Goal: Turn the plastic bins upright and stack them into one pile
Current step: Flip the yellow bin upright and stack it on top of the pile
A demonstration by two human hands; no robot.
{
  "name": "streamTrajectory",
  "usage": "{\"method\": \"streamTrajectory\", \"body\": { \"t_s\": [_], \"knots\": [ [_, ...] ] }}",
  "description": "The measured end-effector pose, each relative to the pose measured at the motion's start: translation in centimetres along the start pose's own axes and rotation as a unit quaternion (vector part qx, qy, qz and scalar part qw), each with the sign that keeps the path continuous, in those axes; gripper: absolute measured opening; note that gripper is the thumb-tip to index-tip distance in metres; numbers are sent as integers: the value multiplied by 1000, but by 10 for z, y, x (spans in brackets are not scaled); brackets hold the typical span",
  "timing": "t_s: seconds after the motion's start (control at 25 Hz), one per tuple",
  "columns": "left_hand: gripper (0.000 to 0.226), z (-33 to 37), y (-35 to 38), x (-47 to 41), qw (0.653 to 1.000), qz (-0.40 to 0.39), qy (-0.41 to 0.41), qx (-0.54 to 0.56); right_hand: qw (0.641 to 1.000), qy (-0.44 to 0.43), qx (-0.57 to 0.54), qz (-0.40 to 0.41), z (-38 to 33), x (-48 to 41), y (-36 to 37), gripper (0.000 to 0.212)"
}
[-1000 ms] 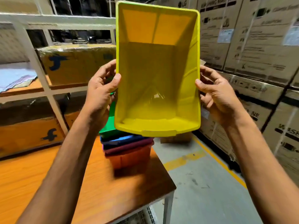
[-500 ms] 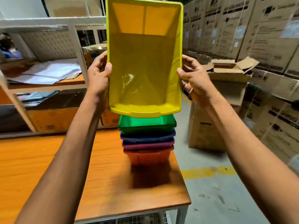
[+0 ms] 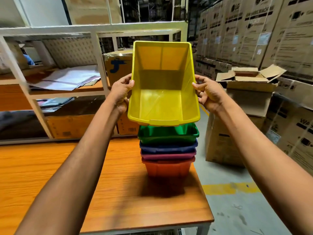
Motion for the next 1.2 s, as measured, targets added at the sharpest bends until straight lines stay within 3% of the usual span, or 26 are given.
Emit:
{"method": "streamTrajectory", "body": {
  "t_s": [0.28,0.64,0.72,0.84,0.96,1.08,1.2],
  "knots": [
    [26,-6,12,-24,991,-36,-119,49,998,66,7,18,-10,-8,-5,41],
    [12,-30,22,-31,972,-47,-230,21,982,161,56,76,3,0,-23,5],
    [4,-33,23,-28,966,-65,-248,20,977,183,83,76,7,1,-26,14],
    [14,-36,19,-29,963,-64,-260,4,971,210,93,59,7,6,-21,3],
    [17,-35,17,-26,957,-83,-278,-15,965,237,101,45,5,5,-20,24],
    [20,-33,14,-29,951,-94,-293,-9,959,261,110,28,6,-3,-19,7],
    [27,-35,9,-34,948,-100,-300,-11,951,277,138,12,7,-7,-17,7]
  ]
}}
Point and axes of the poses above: each hand's wrist, its own x-axis away from the middle knuckle, its own y-axis out of the palm, z = x × y, the point moved 7 cm from there along -x, towards the middle knuckle, and after that the axes turned 3 degrees about y, right-handed, at the moved point
